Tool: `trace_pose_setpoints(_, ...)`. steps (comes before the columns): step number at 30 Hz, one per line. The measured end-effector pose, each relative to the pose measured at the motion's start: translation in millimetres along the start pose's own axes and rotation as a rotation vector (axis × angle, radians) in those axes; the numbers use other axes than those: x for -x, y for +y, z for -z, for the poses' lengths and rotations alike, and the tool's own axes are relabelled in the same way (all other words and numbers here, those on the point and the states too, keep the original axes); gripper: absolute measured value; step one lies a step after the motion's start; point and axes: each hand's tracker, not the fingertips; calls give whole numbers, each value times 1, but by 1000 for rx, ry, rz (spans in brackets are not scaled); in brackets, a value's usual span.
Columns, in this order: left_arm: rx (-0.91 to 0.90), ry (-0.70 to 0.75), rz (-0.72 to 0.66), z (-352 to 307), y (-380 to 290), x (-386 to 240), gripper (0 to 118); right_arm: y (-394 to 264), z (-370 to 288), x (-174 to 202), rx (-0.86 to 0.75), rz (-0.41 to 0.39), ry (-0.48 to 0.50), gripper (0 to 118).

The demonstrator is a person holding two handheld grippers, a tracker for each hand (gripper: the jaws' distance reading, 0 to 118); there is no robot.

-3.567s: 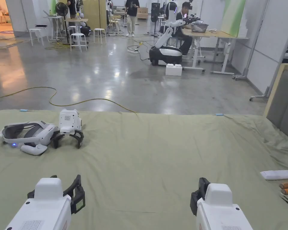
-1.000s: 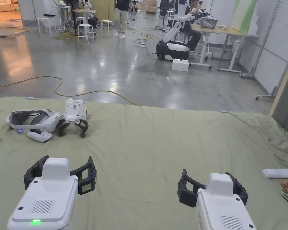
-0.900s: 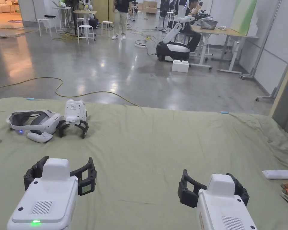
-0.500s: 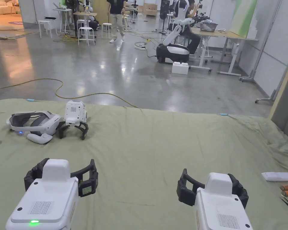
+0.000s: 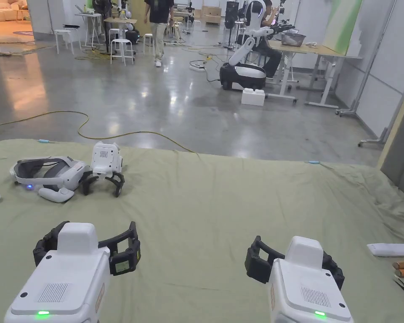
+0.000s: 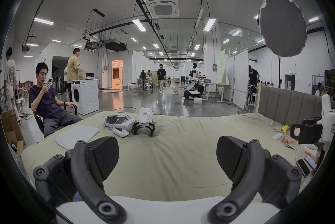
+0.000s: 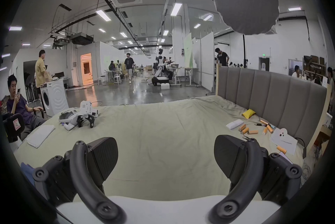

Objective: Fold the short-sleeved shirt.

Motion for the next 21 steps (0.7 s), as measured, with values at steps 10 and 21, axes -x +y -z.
trace_pose_setpoints(10, 13, 3, -17, 0, 2, 1, 112, 9, 5, -1, 93, 54, -4, 108)
trace_pose_setpoints(21, 3, 8, 16, 1, -3, 1, 112, 5, 10, -4, 65, 58, -21, 108)
